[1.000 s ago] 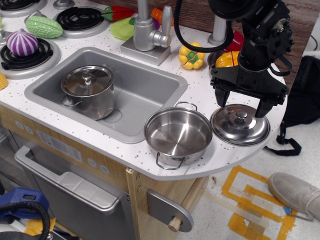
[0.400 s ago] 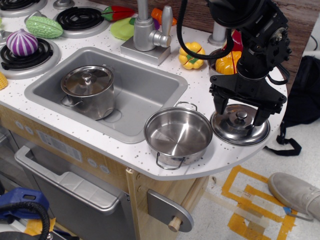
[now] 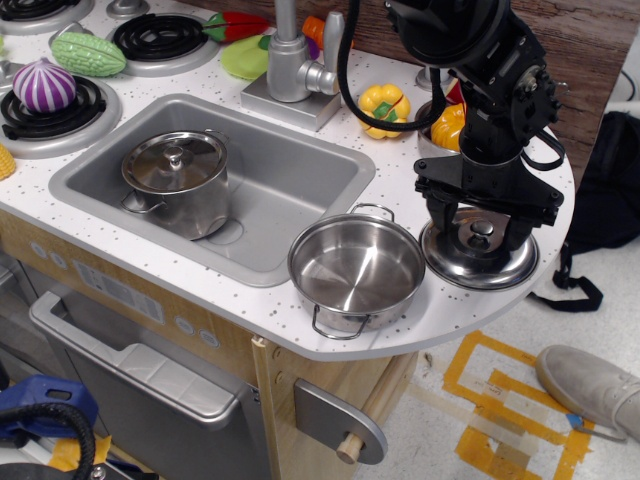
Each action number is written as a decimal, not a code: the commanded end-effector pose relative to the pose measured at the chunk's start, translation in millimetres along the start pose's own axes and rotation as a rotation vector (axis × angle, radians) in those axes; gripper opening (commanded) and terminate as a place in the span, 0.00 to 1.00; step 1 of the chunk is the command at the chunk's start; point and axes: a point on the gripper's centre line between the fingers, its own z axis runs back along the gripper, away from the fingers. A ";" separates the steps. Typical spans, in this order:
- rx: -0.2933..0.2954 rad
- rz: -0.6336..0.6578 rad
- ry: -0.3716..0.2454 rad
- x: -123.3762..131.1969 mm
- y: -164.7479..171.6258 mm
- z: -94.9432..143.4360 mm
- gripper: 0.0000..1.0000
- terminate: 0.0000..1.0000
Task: Put lid on pot or pan
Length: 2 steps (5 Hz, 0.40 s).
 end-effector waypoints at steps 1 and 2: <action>-0.003 0.029 -0.010 3.4 4.5 2.0 0.00 0.00; 0.014 0.024 -0.007 7.4 1.8 9.8 0.00 0.00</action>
